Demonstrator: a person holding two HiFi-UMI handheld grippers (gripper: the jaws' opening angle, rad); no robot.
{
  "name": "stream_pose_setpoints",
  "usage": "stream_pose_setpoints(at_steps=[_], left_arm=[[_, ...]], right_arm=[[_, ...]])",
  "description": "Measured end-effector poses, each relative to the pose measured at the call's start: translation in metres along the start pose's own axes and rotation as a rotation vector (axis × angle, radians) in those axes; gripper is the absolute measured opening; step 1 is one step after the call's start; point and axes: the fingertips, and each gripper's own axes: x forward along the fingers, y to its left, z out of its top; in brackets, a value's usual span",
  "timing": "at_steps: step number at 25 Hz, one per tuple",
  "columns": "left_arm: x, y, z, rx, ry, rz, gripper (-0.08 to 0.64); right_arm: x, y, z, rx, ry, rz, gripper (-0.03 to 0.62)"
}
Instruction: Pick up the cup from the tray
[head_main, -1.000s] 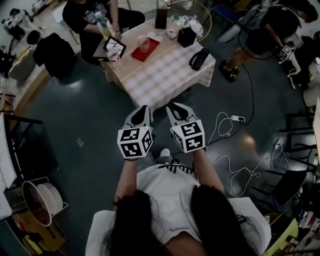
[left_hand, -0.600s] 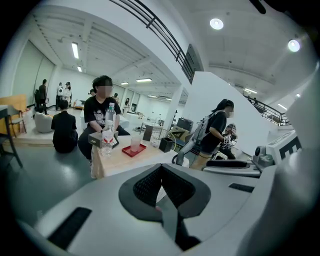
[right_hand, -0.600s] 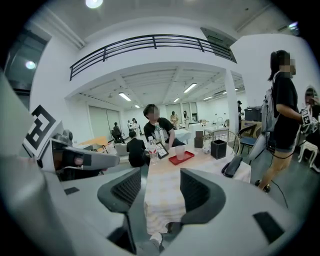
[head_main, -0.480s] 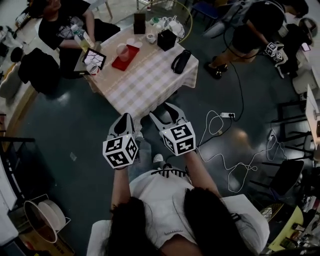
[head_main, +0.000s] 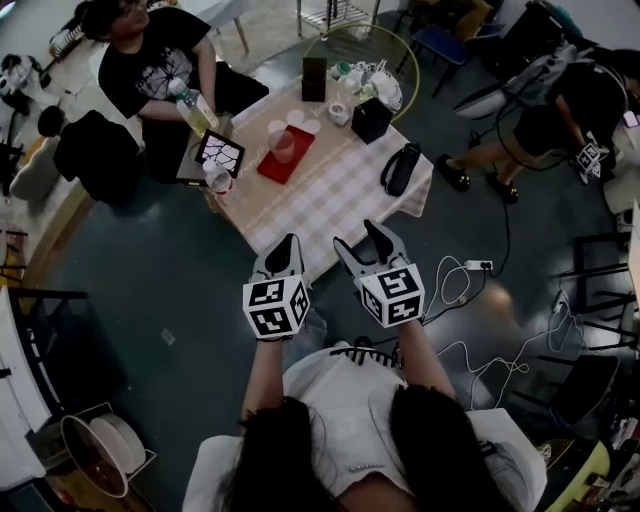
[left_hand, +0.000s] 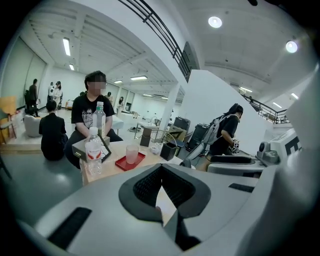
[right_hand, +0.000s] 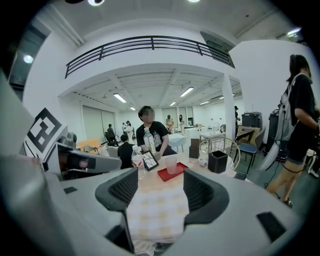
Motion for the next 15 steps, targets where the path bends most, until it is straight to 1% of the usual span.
stream_pose_setpoints(at_steps=[7,11,13,15], left_arm=[[0.034,0.029,0.032,0.022,0.006,-0.007,0.005],[0.053,0.045,0.046,0.043,0.011,-0.026,0.006],[0.058,0.057,0.05,0.052,0.016,-0.02,0.005],[0.062,0.064,0.053,0.045,0.019,-0.022,0.006]], right_arm=[[0.047,-0.007,0.03,-0.003,-0.024,0.006,0.297],[0.072,-0.011,0.038,0.009,-0.031,-0.012,0.313],[0.086,-0.007,0.04,0.007,-0.027,-0.007,0.319],[0.095,-0.004,0.042,-0.007,-0.017,0.0,0.325]])
